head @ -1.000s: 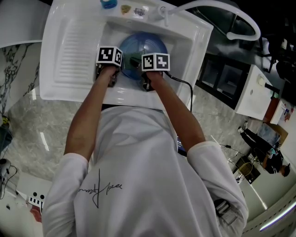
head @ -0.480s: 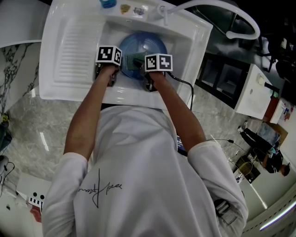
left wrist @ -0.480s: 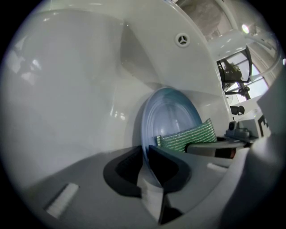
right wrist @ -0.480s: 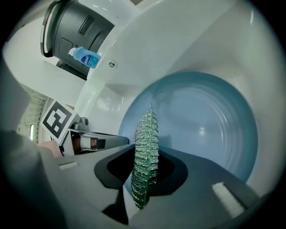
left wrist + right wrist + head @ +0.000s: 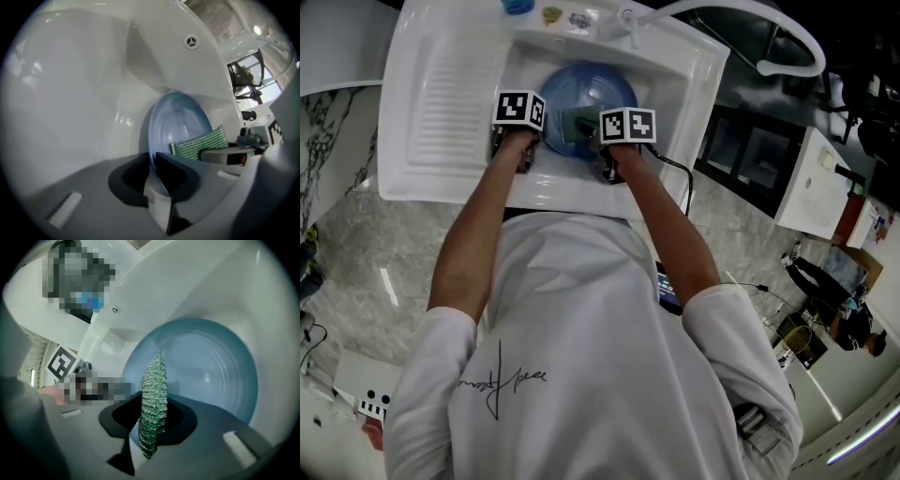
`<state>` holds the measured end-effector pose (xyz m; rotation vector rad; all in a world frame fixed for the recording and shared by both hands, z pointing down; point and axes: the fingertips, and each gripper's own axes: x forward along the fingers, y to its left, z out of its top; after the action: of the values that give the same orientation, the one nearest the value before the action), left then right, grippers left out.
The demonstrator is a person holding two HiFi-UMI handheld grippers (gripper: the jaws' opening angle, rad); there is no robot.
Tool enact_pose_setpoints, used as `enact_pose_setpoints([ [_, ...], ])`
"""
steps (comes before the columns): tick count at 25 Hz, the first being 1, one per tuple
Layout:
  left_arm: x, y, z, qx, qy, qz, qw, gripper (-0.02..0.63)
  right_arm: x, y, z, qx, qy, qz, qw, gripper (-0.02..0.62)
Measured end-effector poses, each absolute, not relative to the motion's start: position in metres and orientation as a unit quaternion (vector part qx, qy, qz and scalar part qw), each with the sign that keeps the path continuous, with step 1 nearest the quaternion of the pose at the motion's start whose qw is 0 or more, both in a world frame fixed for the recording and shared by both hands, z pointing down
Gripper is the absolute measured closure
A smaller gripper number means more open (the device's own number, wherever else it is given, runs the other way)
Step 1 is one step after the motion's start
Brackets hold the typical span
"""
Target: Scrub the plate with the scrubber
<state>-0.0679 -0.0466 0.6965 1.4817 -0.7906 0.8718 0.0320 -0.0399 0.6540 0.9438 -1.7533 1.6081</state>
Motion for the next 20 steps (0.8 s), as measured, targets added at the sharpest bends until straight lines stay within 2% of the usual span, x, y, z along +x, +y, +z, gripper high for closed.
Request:
enact_pose_setpoints([
  [20,-0.068,-0.047,0.695,0.636,-0.337,0.373,0.586,0.523,0.079,-0.044,0.648,0.392,-0.643,0.584,0.304,0.52],
])
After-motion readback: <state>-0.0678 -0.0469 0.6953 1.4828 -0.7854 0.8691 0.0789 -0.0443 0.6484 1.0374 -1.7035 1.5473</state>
